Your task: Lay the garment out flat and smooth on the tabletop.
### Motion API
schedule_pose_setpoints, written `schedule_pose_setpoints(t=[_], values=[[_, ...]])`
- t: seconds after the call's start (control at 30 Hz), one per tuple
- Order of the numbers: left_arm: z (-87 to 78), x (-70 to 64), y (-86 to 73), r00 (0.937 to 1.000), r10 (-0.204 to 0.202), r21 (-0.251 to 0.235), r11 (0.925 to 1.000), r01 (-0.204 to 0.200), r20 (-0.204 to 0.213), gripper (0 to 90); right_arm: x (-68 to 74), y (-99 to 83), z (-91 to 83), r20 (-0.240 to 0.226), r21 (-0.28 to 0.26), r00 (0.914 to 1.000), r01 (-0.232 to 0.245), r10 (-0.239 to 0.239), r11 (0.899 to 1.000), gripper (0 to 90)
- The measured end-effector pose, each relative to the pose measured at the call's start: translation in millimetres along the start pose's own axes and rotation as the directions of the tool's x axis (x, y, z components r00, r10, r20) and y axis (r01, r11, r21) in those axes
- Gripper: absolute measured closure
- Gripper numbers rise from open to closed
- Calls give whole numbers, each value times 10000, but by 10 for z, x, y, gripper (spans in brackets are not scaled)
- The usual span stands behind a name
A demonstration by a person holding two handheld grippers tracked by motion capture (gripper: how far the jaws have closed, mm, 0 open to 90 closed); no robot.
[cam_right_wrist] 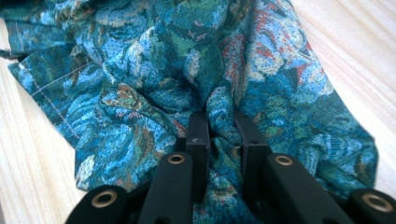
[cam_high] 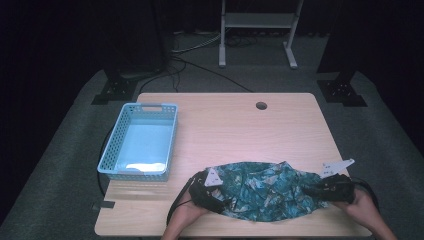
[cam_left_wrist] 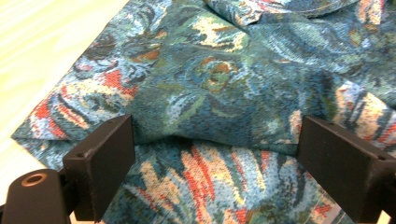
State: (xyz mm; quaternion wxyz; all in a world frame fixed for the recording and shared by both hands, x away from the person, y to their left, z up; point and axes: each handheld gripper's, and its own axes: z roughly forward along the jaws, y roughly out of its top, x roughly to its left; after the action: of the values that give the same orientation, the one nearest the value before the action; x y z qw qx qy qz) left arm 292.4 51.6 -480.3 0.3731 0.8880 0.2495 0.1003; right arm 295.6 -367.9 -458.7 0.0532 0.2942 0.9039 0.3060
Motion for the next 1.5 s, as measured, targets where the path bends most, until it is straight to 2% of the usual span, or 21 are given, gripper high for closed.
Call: schedule_pose_setpoints(t=[0.17,0.23,0.33,0.43,0.53,0.63,0.73,0.83,0.87,0.93,1.03,1.07,1.23,1.3,1.33,1.5], values=[[-15,47,0,9996,-246,13,9997,245,101,110,21,-52,28,63,-402,9999,-133,136,9991,772],[-32,71,25,9993,-373,281,9989,372,32,110,10,-58,18,-5,-435,9997,-260,260,9987,711],[-81,76,52,9979,-619,95,9980,617,213,109,-5,-46,-67,-35,-544,9993,-369,367,9978,614],[-152,52,111,9980,-559,61,9984,557,308,109,-12,-19,-170,-34,-795,9993,-373,371,9961,581],[-229,5,197,9984,-439,-82,9990,442,354,109,-15,46,-330,-183,-1297,9990,-440,420,9906,545],[-264,-63,283,9988,-199,-112,9997,204,447,109,-1,92,-362,-317,-1448,9986,-465,424,9884,527],[-228,-164,370,9977,-31,-43,10000,34,675,110,42,184,-285,-521,-1158,9979,-445,387,9923,486],[-196,-207,400,9963,-3,-10,10000,4,864,135,57,207,-205,-606,-914,9975,-426,371,9949,479],[-177,-229,417,9956,30,-3,10000,-30,940,136,62,217,-125,-658,-670,9968,-488,444,9966,467],[-132,-270,452,9939,59,31,10000,-63,1099,143,57,218,-51,-646,-510,9960,-652,618,9966,461],[-52,-338,506,9912,169,99,9998,-183,1316,157,49,220,8,-644,-486,9951,-783,751,9957,460],[-1,-382,532,9872,325,116,9993,-348,1562,214,46,227,66,-661,-411,9947,-815,787,9958,463],[115,-445,531,9818,581,342,9973,-654,1808,288,75,236,173,-485,-201,9964,-707,696,9973,474],[167,-444,505,9831,479,535,9969,-582,1768,296,94,228,215,-395,-115,9967,-713,708,9974,476],[201,-422,469,9851,421,741,9957,-551,1668,296,112,215,231,-328,-246,9973,-659,651,9975,483],[195,-373,393,9885,188,852,9959,-318,1500,278,142,196,231,-233,-371,9979,-619,610,9974,498]])
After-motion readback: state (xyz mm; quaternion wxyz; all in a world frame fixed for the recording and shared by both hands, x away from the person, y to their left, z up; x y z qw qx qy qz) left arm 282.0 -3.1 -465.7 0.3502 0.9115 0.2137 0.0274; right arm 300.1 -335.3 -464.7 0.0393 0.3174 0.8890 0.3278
